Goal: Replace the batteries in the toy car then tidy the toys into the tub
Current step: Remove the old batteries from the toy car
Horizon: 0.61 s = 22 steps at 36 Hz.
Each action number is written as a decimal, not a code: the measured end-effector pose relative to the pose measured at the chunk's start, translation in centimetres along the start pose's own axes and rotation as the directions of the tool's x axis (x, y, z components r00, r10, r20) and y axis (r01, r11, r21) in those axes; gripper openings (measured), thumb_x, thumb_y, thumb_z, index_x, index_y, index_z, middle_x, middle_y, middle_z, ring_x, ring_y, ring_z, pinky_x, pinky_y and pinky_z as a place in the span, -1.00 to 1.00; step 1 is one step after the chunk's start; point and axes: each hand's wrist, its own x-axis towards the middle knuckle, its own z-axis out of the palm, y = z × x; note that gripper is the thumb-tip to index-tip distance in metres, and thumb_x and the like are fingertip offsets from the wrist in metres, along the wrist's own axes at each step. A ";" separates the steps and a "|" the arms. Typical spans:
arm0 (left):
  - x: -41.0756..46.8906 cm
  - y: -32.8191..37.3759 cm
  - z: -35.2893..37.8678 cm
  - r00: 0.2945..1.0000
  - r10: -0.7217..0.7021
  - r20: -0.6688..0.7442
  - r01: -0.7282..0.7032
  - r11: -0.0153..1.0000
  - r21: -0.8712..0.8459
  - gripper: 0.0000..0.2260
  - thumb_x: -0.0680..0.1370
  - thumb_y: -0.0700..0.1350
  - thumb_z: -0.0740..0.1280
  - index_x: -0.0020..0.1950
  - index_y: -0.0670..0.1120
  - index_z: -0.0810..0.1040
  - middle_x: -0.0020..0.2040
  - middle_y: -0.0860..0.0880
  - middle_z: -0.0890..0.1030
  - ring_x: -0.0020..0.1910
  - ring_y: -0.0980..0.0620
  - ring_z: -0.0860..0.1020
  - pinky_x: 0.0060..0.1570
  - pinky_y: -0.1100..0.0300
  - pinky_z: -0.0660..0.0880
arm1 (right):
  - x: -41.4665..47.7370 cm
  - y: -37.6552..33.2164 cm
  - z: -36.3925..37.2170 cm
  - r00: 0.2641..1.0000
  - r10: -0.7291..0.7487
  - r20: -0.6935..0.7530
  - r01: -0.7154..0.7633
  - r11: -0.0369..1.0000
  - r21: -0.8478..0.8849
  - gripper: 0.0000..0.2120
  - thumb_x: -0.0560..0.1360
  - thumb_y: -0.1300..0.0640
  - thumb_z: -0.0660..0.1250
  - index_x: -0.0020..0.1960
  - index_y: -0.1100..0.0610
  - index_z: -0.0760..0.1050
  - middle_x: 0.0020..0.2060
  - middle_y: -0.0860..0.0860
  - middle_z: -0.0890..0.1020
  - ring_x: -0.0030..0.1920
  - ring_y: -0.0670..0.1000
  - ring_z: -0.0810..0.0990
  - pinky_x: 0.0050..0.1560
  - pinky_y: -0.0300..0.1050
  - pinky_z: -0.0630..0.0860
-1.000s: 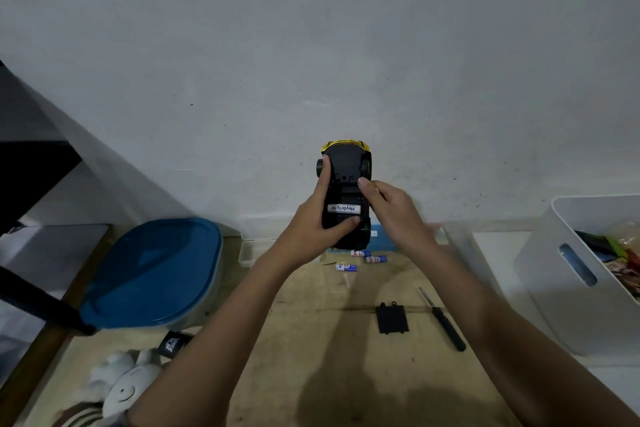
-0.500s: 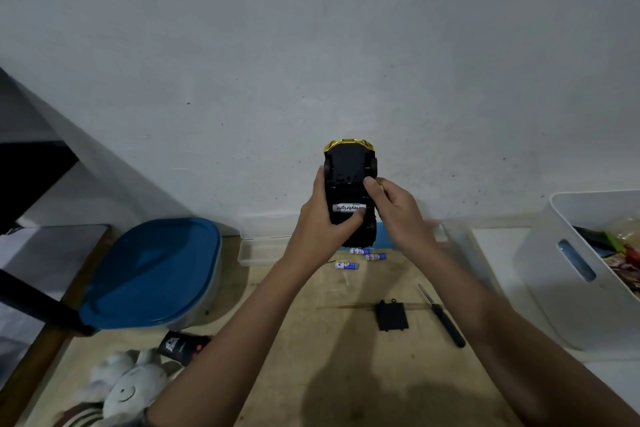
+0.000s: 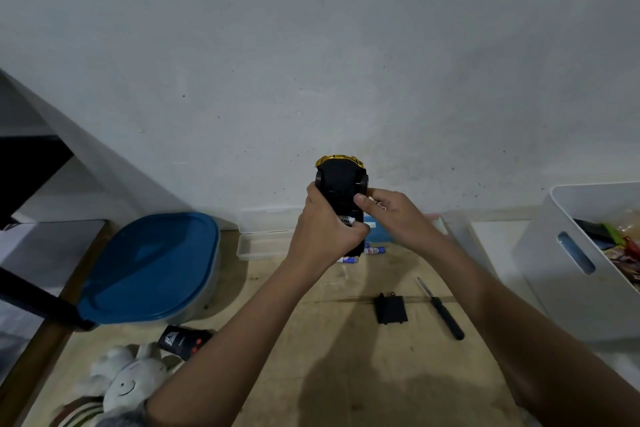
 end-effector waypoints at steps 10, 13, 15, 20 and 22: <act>0.0 0.1 -0.1 1.000 -0.025 0.017 0.025 0.998 0.052 -0.54 0.35 -0.06 0.40 0.08 -0.03 0.18 -0.14 0.08 0.41 -0.20 0.08 0.49 -0.33 0.24 0.49 | 0.2 0.9 0.1 0.998 0.036 0.048 -0.035 0.999 -0.008 -0.70 0.56 0.00 0.21 -0.16 0.18 0.58 -0.34 0.19 0.52 -0.32 -0.04 0.45 -0.20 -0.18 0.33; 0.1 0.1 -0.2 0.999 -0.028 0.032 0.027 0.998 0.050 -0.56 0.35 -0.05 0.39 0.06 -0.04 0.20 -0.16 0.08 0.42 -0.20 0.07 0.51 -0.32 0.22 0.50 | 0.2 0.9 0.0 0.998 0.041 0.051 -0.042 0.999 0.015 -0.72 0.57 0.06 0.21 -0.31 -0.02 0.46 -0.44 -0.14 0.46 -0.45 -0.29 0.44 -0.38 -0.45 0.32; 0.0 0.2 -0.3 0.999 -0.031 0.043 0.030 0.999 0.028 -0.57 0.35 -0.05 0.39 0.07 -0.05 0.22 -0.15 0.08 0.44 -0.19 0.07 0.51 -0.31 0.22 0.50 | 0.3 0.9 -0.1 0.997 0.058 0.045 -0.059 0.998 0.023 -0.68 0.58 0.09 0.19 -0.35 -0.04 0.41 -0.53 -0.19 0.47 -0.50 -0.34 0.43 -0.42 -0.49 0.31; 0.2 0.1 -0.2 0.997 -0.018 0.070 0.020 0.999 -0.033 -0.52 0.33 -0.02 0.43 0.12 -0.04 0.26 -0.10 0.06 0.49 -0.14 0.09 0.54 -0.21 0.18 0.56 | 0.2 0.3 -0.1 0.998 0.069 -0.004 -0.069 0.997 0.017 -0.64 0.60 0.08 0.15 -0.37 -0.08 0.28 -0.66 -0.29 0.42 -0.57 -0.33 0.40 -0.48 -0.48 0.29; 0.4 0.0 -0.3 0.995 -0.014 0.099 0.022 0.997 -0.072 -0.50 0.33 -0.01 0.44 0.15 -0.04 0.28 -0.07 0.06 0.51 -0.12 0.12 0.55 -0.18 0.20 0.56 | 0.3 0.6 0.0 0.995 0.097 -0.022 -0.096 0.995 0.026 -0.63 0.60 0.02 0.15 -0.38 0.04 0.28 -0.64 -0.14 0.39 -0.61 -0.23 0.34 -0.51 -0.42 0.23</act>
